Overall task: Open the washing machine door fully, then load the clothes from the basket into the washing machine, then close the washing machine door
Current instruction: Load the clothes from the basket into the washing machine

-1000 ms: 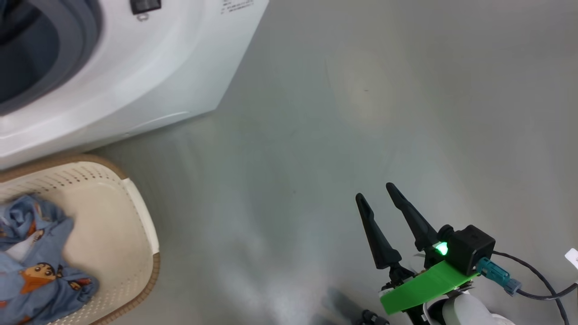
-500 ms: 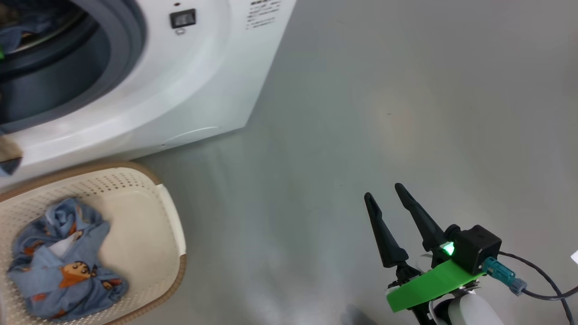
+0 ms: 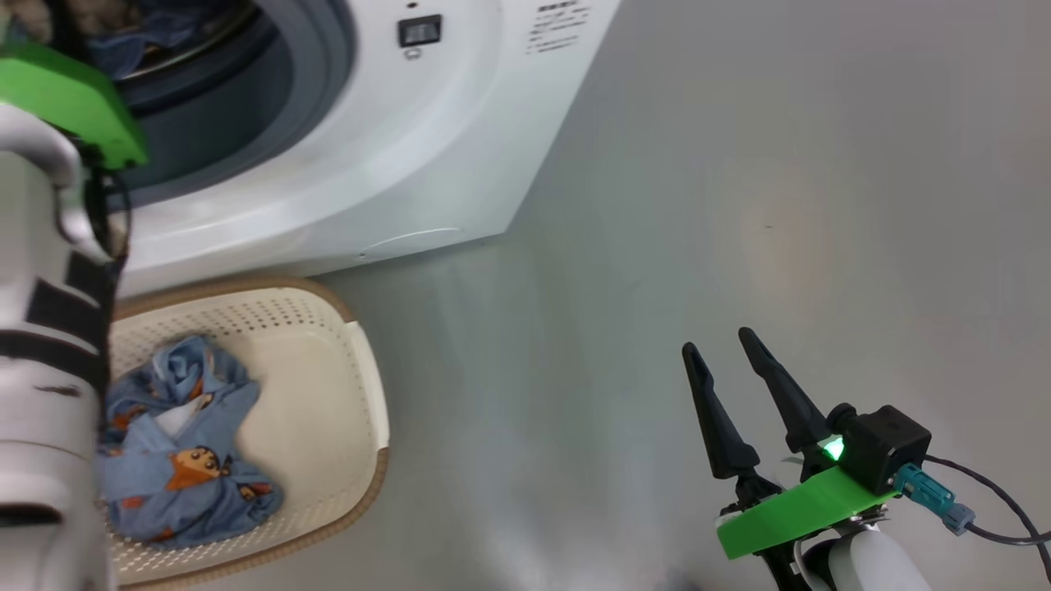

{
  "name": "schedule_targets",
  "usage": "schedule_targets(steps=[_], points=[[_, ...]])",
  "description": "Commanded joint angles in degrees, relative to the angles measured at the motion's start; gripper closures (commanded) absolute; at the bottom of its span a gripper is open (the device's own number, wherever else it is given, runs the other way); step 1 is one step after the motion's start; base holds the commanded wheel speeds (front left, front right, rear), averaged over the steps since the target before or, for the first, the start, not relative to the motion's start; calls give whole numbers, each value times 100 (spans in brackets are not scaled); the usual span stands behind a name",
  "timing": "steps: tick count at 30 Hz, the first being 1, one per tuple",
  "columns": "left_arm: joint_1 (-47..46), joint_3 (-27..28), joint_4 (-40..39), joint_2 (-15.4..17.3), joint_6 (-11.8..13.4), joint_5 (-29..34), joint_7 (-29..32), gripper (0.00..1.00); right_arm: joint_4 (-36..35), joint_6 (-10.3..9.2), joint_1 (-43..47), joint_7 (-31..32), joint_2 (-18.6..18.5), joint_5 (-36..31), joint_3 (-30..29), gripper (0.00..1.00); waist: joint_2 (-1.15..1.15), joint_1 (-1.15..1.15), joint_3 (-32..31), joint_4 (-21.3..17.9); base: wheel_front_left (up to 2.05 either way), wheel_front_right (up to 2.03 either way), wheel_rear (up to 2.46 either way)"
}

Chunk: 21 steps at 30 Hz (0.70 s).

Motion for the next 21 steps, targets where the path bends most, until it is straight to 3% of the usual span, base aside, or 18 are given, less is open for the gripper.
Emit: schedule_targets(steps=[1, 10, 16, 21], points=[[207, 13, -353, 117, 37, -39, -59, 0, -118, 53, 29, -28, -46, -33, 79, 0, 0, 0, -27, 152, 0, 0, 0], [1556, -13, -1969, -60, 85, -157, -54, 0, -125, 53, -17, -28, -46, -108, -33, 0, 0, 0, -82, 473, 0, 0, 0], [2740, 30, -3356, 2, 245, -229, 139, 0, -141, 53, 5, -28, -46, -169, -73, 0, 0, 0, -110, 595, 0, 0, 0], [4227, 140, -5063, 45, 533, -288, 353, 0, -158, 53, -24, -28, -47, -260, -122, 0, 0, 0, -98, 687, 0, 0, 0]])
